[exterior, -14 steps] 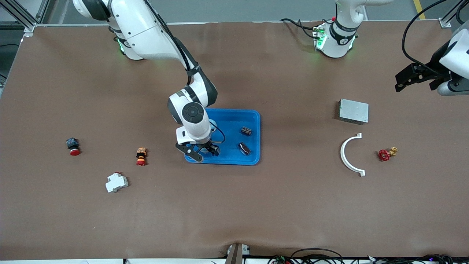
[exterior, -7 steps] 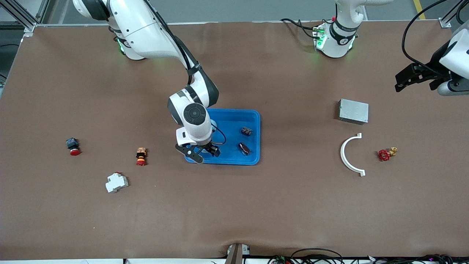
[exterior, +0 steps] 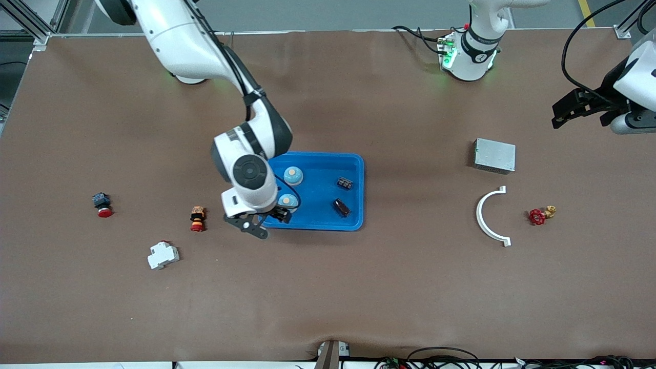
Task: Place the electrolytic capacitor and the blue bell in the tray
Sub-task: 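Open the right gripper and withdraw it from the tray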
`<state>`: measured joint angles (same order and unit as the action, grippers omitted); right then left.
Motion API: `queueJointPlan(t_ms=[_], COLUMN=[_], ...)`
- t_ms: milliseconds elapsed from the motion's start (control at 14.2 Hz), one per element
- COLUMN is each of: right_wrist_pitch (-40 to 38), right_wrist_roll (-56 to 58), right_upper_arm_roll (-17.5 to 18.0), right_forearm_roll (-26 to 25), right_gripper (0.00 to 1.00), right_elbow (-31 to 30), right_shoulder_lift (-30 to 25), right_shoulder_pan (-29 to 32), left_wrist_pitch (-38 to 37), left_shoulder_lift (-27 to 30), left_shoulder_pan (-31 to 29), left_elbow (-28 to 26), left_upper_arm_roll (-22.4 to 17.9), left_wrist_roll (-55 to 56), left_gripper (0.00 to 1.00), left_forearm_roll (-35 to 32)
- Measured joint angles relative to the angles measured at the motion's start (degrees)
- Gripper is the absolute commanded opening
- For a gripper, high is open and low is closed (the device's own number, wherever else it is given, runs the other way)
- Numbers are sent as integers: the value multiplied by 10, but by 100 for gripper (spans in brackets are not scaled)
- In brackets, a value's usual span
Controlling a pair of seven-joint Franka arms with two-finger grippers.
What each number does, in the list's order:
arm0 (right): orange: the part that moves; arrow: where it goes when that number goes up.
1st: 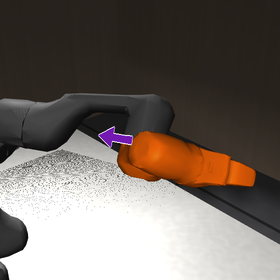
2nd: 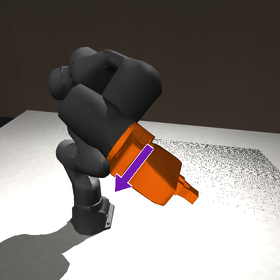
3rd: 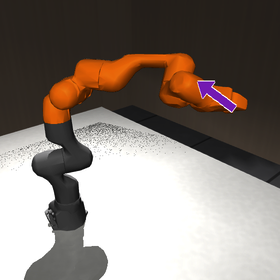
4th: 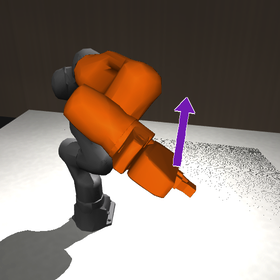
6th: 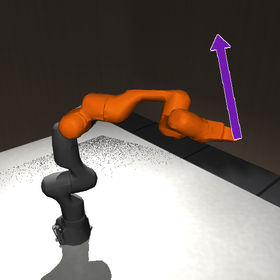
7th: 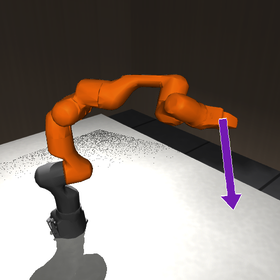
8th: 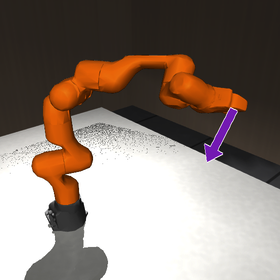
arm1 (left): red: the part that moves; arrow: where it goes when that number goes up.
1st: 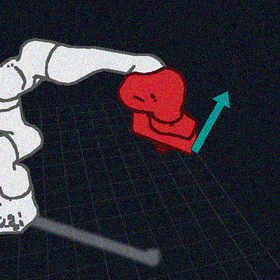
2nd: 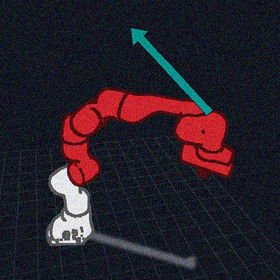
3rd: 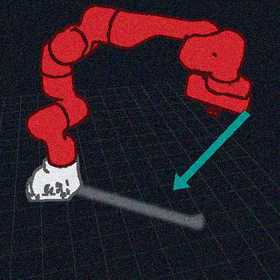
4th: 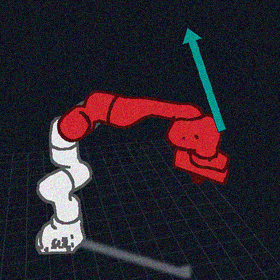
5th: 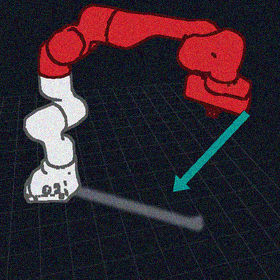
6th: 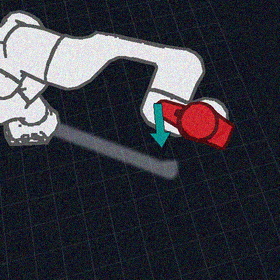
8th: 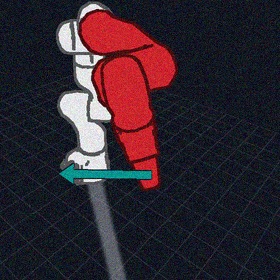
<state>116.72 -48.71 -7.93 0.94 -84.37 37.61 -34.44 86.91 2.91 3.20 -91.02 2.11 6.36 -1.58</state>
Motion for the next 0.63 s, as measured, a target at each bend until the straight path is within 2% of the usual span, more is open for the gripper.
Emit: queueJointPlan(t_ms=[352, 634], right_wrist_pitch=[-126, -160], right_wrist_roll=[270, 336], right_upper_arm_roll=[-3, -2], right_forearm_roll=[0, 0], right_gripper=[100, 100], right_elbow=[6, 5], right_shoulder_lift=[-106, -147], right_shoulder_pan=[119, 186], left_wrist_pitch=[0, 0], left_shoulder_lift=[0, 0], left_shoulder_pan=[0, 0], left_elbow=[-1, -2], left_upper_arm_roll=[20, 23], left_wrist_roll=[0, 0], left_gripper=[100, 100], left_forearm_roll=[0, 0])
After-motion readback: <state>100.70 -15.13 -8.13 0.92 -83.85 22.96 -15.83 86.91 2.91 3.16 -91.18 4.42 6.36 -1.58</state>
